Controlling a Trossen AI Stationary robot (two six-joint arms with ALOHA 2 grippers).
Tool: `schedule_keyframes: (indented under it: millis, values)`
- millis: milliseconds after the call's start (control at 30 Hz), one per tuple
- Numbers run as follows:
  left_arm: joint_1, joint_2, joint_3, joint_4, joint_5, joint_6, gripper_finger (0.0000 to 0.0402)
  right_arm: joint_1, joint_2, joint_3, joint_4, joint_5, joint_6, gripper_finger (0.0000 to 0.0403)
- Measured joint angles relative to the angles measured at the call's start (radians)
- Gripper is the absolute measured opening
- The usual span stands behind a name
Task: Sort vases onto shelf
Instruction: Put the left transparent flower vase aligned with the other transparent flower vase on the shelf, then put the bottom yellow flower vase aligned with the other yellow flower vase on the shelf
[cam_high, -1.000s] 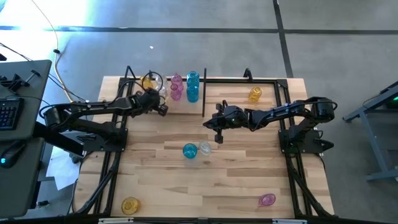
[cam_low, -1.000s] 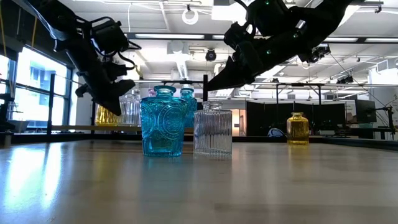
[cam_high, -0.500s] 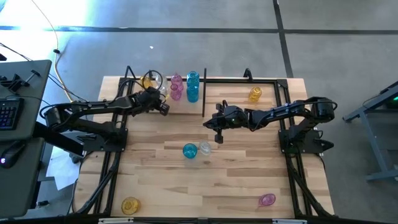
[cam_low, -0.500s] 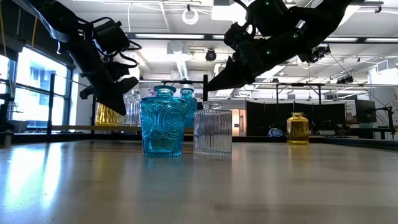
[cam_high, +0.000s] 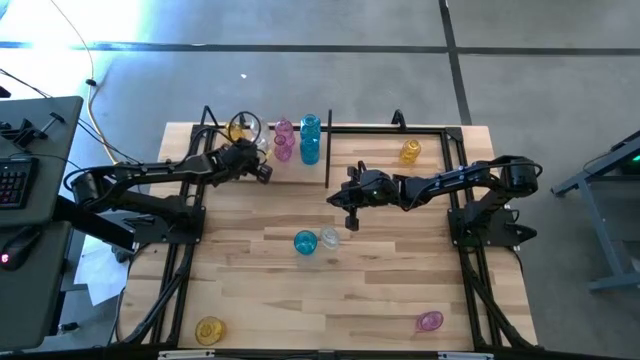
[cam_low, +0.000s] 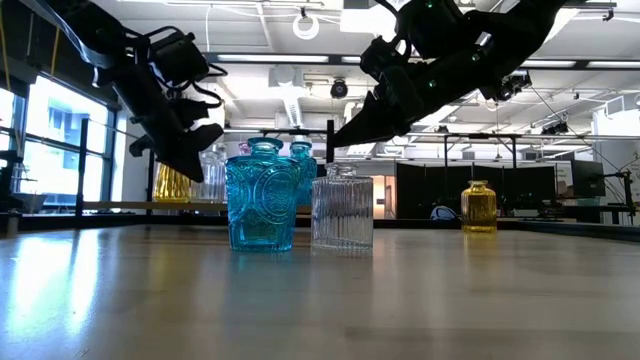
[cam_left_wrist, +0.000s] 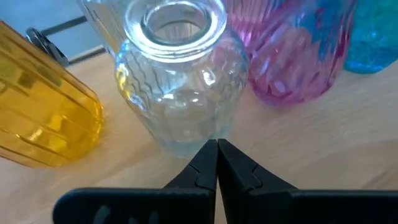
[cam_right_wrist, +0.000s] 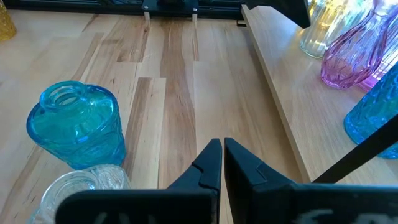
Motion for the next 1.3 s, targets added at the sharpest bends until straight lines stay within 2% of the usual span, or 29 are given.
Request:
schedule_keyframes:
  millis: [433,667,833,1033,1133,1233,1300]
  values:
    - [0.021,-0.005,0.000,-0.012,0.001,0.010,0.0000,0.000,0.000,0.000,0.000,0.000,0.006,0.0000]
    - [-0.031,-0.115,0.000,-0.130,-0.003,-0.012,0.0000,0.006,0.000,0.000,-0.029,0.001,0.007,0.0000]
    - [-0.122,-0.216,0.000,-0.192,-0.028,-0.058,0.0000,0.010,-0.011,0.000,-0.045,0.000,0.007,0.0000]
    - [-0.297,-0.283,0.000,-0.169,-0.111,-0.052,0.0000,0.010,-0.013,0.000,-0.044,0.000,0.007,0.0000]
    - [-0.390,-0.296,-0.001,-0.135,-0.119,-0.035,0.0000,0.010,-0.013,0.000,-0.038,0.000,0.007,0.0000]
    - [-0.488,-0.298,-0.001,-0.088,-0.070,0.014,0.0000,0.010,-0.013,0.000,-0.030,0.000,0.007,0.0000]
    - [-0.546,-0.299,-0.001,-0.075,0.028,0.024,0.0000,0.010,-0.013,0.000,-0.029,0.000,0.007,0.0000]
